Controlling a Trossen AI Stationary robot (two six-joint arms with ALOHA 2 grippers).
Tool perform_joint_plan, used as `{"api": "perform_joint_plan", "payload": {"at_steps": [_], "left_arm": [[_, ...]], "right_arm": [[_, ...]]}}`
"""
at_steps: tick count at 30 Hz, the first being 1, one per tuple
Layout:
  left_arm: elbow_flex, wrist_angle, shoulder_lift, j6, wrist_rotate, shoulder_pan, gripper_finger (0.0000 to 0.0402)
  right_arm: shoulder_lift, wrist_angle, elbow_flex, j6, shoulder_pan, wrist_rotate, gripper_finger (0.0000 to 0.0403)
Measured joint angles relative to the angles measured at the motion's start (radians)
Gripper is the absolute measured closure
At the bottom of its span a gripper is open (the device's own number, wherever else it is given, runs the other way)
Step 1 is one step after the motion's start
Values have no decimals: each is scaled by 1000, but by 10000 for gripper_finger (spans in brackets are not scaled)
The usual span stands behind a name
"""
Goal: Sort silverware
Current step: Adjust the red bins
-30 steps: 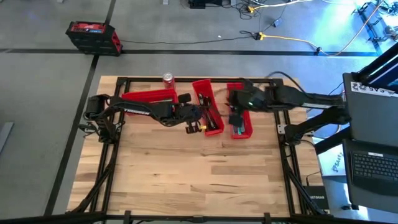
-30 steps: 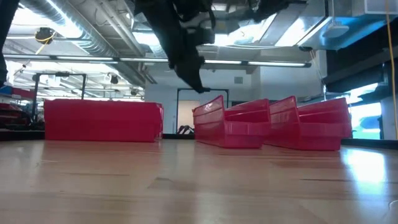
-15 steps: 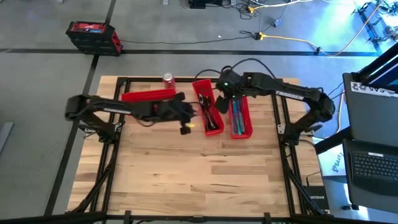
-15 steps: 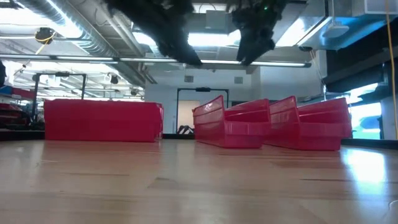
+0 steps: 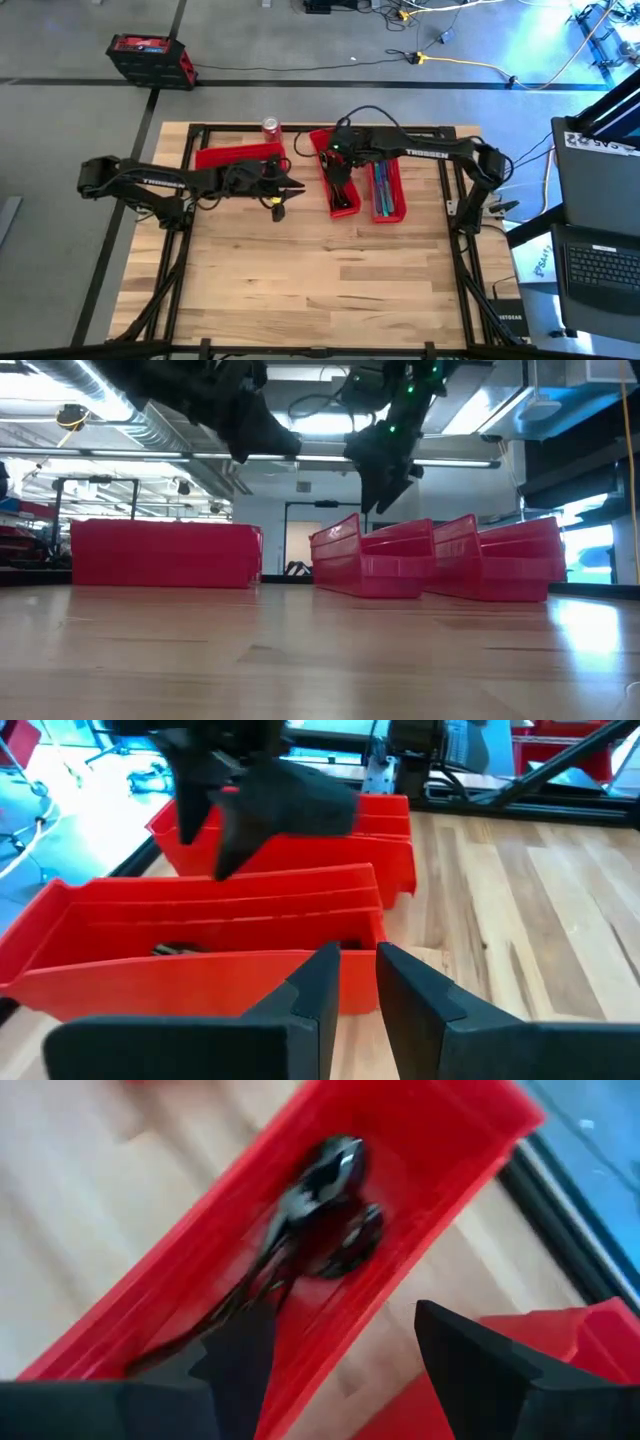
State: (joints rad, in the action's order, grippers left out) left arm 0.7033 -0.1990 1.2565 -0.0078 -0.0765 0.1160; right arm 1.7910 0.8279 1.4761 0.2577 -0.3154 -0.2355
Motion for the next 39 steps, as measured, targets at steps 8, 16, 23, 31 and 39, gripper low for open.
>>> {"api": "perform_joint_plan", "payload": {"at_steps": [8, 16, 23, 31, 39], "left_arm": [[0, 12, 2, -7, 0, -29, 346], [0, 17, 2, 2, 0, -31, 346], [0, 87, 2, 24, 0, -32, 346], [0, 84, 2, 37, 18, -38, 346], [0, 93, 2, 45, 18, -38, 346]], "right_arm": [[9, -16, 0, 123, -35, -79, 178], [10, -24, 0, 234, -39, -80, 218], [29, -44, 0, 262, -31, -60, 224], [87, -53, 0, 286, -31, -79, 224], [145, -74, 0, 314, -31, -68, 227]]}}
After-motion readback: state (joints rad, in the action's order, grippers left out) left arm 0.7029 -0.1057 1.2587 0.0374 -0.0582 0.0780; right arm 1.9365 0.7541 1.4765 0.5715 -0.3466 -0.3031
